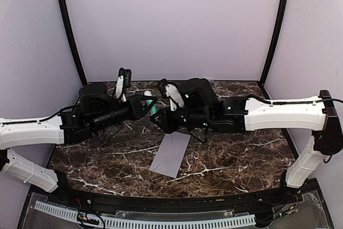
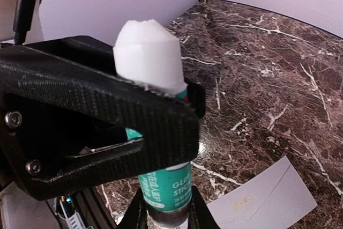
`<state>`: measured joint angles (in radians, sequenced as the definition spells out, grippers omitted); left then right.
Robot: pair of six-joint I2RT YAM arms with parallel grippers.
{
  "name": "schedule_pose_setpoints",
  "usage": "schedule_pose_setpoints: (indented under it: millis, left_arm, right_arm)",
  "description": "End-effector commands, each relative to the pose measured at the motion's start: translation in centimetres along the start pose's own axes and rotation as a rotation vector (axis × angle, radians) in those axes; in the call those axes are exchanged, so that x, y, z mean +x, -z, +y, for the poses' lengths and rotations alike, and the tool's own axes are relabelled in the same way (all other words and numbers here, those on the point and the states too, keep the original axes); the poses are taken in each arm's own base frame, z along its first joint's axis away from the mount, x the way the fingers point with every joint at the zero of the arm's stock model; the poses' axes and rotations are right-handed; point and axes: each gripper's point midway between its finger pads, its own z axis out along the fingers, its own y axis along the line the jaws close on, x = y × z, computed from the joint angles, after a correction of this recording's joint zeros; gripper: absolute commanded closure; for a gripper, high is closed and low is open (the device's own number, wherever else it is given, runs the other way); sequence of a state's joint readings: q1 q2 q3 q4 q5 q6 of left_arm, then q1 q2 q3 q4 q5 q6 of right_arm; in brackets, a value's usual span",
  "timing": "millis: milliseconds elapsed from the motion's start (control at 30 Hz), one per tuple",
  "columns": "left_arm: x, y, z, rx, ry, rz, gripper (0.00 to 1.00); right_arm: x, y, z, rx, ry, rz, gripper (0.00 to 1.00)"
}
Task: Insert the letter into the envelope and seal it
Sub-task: Pick up the solid glue from the center of the board.
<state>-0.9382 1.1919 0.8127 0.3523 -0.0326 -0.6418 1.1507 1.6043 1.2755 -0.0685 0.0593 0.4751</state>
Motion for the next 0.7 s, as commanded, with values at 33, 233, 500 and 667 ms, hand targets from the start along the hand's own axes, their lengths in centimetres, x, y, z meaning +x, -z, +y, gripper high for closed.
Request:
schedule_pose_setpoints:
  millis: [33, 233, 500, 667]
  left_arm:
    - [2.2, -0.4, 0.3, -0.004, 0.109, 0.034, 1.0]
    - [2.7, -1.0, -0.1, 0.025, 0.149, 0.051, 1.0]
    - [0.6, 0.2, -0.8, 0.152, 0.197, 0.064, 1.0]
    - [-1.2, 2.2, -2.9, 0.322, 0.14, 0.026, 1.0]
  right_arm:
    - [-2.4, -0.9, -2.9, 0.281, -0.011, -0.101, 0.86]
    - [-2.8, -0.6, -2.1, 0.265, -0.003, -0.103, 0.81]
    - [-2.3, 3.4, 0.9, -0.057, 0.04, -0.07, 0.43]
    - [-0.8, 6.8, 3.4, -0.424, 0.025, -0.044, 0.33]
